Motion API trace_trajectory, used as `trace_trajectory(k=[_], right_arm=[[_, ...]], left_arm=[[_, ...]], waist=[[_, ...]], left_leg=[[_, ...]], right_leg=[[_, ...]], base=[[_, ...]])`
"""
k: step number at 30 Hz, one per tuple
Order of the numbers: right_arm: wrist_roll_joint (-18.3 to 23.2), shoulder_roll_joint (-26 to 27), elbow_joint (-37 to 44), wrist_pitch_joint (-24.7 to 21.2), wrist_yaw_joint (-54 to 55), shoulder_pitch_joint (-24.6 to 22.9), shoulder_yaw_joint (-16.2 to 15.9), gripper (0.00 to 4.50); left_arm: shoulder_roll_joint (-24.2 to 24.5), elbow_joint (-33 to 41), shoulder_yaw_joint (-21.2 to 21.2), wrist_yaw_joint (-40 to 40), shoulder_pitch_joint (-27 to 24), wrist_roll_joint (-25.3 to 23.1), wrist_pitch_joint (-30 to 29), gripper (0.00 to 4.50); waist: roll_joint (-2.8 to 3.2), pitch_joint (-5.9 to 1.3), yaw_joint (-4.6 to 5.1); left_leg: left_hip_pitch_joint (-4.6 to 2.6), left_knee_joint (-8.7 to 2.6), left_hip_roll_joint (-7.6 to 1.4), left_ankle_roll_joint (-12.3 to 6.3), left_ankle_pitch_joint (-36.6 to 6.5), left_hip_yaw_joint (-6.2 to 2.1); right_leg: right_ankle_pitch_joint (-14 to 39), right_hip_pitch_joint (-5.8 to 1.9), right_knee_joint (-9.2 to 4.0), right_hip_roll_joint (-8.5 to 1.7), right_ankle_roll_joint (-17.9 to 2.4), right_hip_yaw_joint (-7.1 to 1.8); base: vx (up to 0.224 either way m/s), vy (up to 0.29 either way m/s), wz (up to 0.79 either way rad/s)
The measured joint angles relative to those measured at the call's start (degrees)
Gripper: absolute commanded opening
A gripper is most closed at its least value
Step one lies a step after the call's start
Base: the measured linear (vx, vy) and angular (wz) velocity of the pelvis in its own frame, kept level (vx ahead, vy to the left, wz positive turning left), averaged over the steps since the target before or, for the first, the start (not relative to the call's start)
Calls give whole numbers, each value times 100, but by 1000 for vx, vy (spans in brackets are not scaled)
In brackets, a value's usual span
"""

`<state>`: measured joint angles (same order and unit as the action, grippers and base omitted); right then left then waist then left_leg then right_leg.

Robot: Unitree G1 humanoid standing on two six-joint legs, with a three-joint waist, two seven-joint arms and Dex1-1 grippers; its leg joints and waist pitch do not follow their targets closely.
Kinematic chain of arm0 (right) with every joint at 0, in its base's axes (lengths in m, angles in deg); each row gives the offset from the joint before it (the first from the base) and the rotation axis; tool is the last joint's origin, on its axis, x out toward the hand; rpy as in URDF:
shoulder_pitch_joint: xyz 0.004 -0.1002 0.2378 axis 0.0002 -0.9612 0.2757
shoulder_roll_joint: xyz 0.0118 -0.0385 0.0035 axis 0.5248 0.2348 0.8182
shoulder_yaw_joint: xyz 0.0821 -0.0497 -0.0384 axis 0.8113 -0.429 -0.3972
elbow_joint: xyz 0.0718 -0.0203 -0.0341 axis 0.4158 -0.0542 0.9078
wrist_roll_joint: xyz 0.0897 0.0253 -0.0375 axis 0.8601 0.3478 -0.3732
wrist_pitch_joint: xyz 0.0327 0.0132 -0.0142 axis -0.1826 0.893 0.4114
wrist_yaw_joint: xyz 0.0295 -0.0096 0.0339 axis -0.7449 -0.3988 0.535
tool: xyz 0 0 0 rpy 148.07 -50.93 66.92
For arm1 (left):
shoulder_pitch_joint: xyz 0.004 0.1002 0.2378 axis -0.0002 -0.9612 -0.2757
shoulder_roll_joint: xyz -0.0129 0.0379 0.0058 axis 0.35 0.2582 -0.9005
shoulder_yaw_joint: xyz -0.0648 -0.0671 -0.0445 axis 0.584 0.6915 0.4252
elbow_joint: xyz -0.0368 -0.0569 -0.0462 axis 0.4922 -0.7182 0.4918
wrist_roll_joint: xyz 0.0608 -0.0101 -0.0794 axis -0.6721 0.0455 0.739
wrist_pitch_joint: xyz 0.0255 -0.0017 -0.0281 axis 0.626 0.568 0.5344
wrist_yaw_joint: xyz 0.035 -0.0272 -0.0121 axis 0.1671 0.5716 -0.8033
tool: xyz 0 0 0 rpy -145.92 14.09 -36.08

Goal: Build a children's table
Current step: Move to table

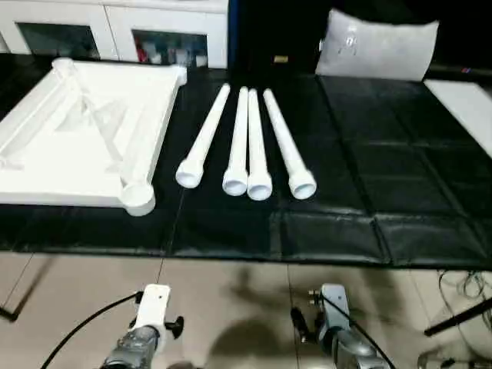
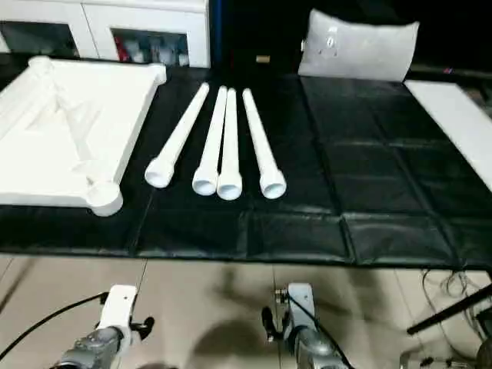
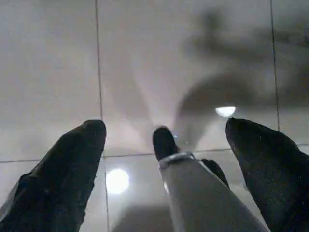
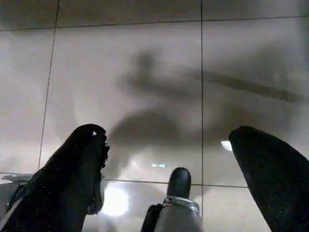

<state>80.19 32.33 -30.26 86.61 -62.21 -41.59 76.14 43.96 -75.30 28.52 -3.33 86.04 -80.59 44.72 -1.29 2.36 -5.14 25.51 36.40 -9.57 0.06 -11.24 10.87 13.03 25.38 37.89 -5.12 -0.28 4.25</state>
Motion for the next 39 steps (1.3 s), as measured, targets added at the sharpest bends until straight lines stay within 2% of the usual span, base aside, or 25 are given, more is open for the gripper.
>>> trace_trajectory(k=[2,3,4,5,6,7,8,9,10,11,12,13,14,15,16,18,20,21,22,24,26,27,30,36,39], right_arm=[[1,13,2,57,-4,1,16,450],[0,20,2,78,-12,-1,20,450],[-1,28,6,112,-60,0,19,450],[-25,42,31,216,-138,-9,-4,450],[-25,84,88,300,-208,-11,-2,450],[-2,144,181,362,-273,-55,6,450],[-9,144,169,342,-283,-126,0,450],[-20,146,170,337,-290,-121,-1,450],[-27,117,204,341,-310,1,-4,450],[-15,100,357,387,-325,75,4,450],[-6,78,444,460,-324,62,4,450],[-4,60,516,500,-318,53,3,450],[-6,39,599,529,-314,48,-3,450],[-8,-16,767,592,-370,-61,-18,450],[1,-31,940,663,-515,-218,-40,450],[79,-320,1642,978,-1025,-818,-54,450],[149,-652,2033,1042,-1208,-1240,27,450],[203,-758,2637,968,-1288,-1599,56,450],[237,-818,3141,916,-1365,-1887,53,450],[263,-864,3628,792,-1439,-2054,41,450],[270,-837,4339,672,-1471,-2311,-94,450],[271,-835,4641,605,-1509,-2462,-144,450],[432,-919,5555,124,-1561,-2906,-178,450],[513,-1009,6878,-426,-1372,-3201,-178,450],[656,-1009,7769,-990,-1166,-3341,-146,450]], left_arm=[[3,33,-8,-53,-24,-19,51,446],[4,41,-16,-76,-50,-32,74,446],[11,54,-22,-114,-93,-44,106,446],[23,99,-45,-163,-190,-64,143,446],[64,155,-76,-187,-301,-96,206,446],[147,199,-125,-221,-306,-119,248,446],[217,547,-134,-335,-290,-128,418,446],[271,850,-136,-416,-325,-127,552,446],[284,1076,-131,-450,-410,-120,652,446],[293,1240,-148,-531,-701,-122,694,446],[272,1357,-200,-616,-913,-124,692,446],[261,1567,-248,-686,-1059,-122,693,446],[257,1835,-271,-747,-1068,-115,694,446],[282,2283,-268,-783,-1209,-87,693,446],[296,2605,-264,-811,-1344,-67,680,446],[288,3459,-252,-853,-1653,47,568,446],[332,3949,-236,-878,-1719,130,516,446],[366,4388,-236,-881,-1808,150,429,446],[367,4747,-235,-894,-1935,172,360,446],[330,5098,-255,-943,-2058,215,245,446],[260,5626,-298,-956,-2330,260,15,446],[237,5859,-312,-955,-2481,270,-83,446],[260,6508,-294,-922,-2841,301,-432,446],[283,7530,-278,-806,-3088,405,-915,446],[278,8215,-248,-781,-3184,428,-1336,446]], waist=[[41,3,3],[80,23,10],[121,58,14],[206,162,61],[362,238,115],[400,266,40],[307,246,-201],[37,145,-359],[-98,111,-347],[34,148,-373],[159,149,-409],[219,162,-442],[302,163,-452],[261,191,-462],[238,183,-484],[268,170,-463],[270,144,-418],[265,142,-363],[259,139,-303],[234,139,-107],[208,139,2],[204,142,13],[188,140,3],[210,101,6],[219,93,4]], left_leg=[[144,32,-20,-89,58,-10],[139,22,-49,-89,60,2],[80,12,-72,-44,33,25],[-81,13,-109,89,-58,32],[-129,-29,-153,117,-83,2],[-123,-99,-120,131,-88,69],[-89,-213,-138,139,-86,292],[-46,-360,-84,251,-12,482],[-11,-324,-45,440,-5,652],[21,115,75,433,-106,87],[-126,390,170,391,-111,-335],[-281,414,193,374,-180,-539],[-393,78,135,395,-315,-522],[-357,-21,54,377,-228,-459],[-336,-85,11,365,-183,-429],[-296,-32,2,240,-177,-409],[-250,18,0,200,-193,-365],[-214,21,-4,175,-176,-361],[-220,12,-13,163,-169,-348],[-252,-7,-32,159,-155,-326],[-292,-86,-33,241,-117,-284],[-343,-134,-33,258,-103,-255],[-361,-203,-33,263,-70,-210],[-346,-211,-33,244,-32,-185],[-338,-211,-31,241,-33,-178]], right_leg=[[-79,81,-75,-6,-34,52],[-131,50,-147,-8,-74,101],[-161,2,-210,-23,-113,151],[-80,-165,-327,-53,6,273],[56,-334,-394,-86,42,472],[395,-361,115,-156,-120,557],[604,-507,479,-159,-255,614],[858,-671,480,-127,-305,416],[1146,-559,468,-165,3,229],[1118,-610,508,-138,9,174],[1095,-685,473,-90,7,155],[1009,-714,417,-85,28,194],[918,-688,333,-19,-5,237],[819,-656,203,44,-85,226],[741,-670,77,102,-142,212],[660,-654,40,149,-142,102],[621,-650,56,148,-41,55],[586,-623,42,148,29,54],[558,-624,18,151,79,51],[531,-633,6,166,67,35],[517,-645,-22,171,13,-1],[497,-666,-56,171,1,-16],[434,-660,-121,170,9,-43],[381,-652,-175,171,47,-65],[374,-646,-187,171,60,-73]], base=[[-153,24,2],[-170,33,3],[-203,54,-2],[-189,72,-22],[-189,72,-22],[-160,124,-12],[-139,-15,25],[-139,-15,25],[74,-222,34],[162,-104,-1],[162,-104,-1],[-8,52,-6],[-125,39,31],[-125,39,31],[-76,21,25],[0,0,0],[5,34,-2],[0,0,0],[0,0,0],[-57,4,-10],[-79,-1,-6],[-69,-2,-5],[0,0,0],[0,0,0],[0,0,0]])
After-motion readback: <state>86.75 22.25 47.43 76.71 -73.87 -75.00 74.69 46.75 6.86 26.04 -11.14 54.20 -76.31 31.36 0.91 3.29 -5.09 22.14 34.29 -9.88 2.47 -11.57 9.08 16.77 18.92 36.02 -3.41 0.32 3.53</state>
